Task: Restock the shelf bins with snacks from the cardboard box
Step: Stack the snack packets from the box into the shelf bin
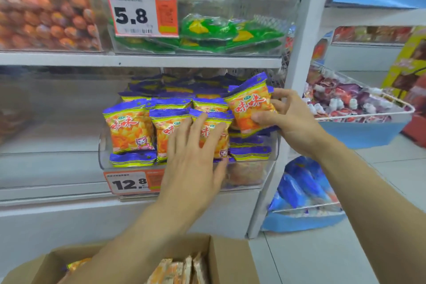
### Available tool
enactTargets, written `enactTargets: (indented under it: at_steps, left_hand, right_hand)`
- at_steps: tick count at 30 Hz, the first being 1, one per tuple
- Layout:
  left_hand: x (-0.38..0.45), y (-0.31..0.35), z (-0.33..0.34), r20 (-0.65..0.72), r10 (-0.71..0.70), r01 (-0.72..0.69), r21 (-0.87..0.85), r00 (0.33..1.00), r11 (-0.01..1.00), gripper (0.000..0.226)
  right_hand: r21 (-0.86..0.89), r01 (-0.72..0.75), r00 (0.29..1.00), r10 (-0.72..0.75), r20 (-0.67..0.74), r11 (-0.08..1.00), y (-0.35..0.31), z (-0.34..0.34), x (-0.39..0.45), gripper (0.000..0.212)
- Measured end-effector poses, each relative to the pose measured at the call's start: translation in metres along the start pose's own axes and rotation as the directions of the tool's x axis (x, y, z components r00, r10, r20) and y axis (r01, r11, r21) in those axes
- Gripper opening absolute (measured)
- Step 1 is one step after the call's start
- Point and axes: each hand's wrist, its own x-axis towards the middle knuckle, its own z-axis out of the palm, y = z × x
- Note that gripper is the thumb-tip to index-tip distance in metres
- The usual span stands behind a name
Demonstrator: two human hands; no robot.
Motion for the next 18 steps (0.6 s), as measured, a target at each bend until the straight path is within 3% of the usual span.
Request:
enactTargets:
  at_steps: [4,8,11,18]
  left_hand:
    - [0.001,-0.001,0.008,0.006,-0.047,0.047,0.019,0.999,0.999,0.067]
    - [0.001,0.005,0.012,0.004,-0.053,0.053,0.024,0.999,0.998,0.069]
    - [0.003,0.007,0.013,0.001,-0.054,0.054,0.025,0.999,0.998,0.069]
    - [0.001,0.005,0.015,0.001,-0.058,0.058,0.010,0.998,0.998,0.073]
  right_hand:
    - [-0.364,0.000,1.000,0.010,0.023,0.932,0.001,0.004,0.019,0.087]
    - [-0.602,0.048,0.999,-0.053,0.009,0.797,0.008,0.016,0.020,0.109]
    - [-0.700,0.177,0.975,-0.221,0.028,0.692,0.004,0.013,0.013,0.112]
    - [-0.750,0.092,0.976,-0.209,-0.063,0.656,0.000,-0.010,0.010,0.075]
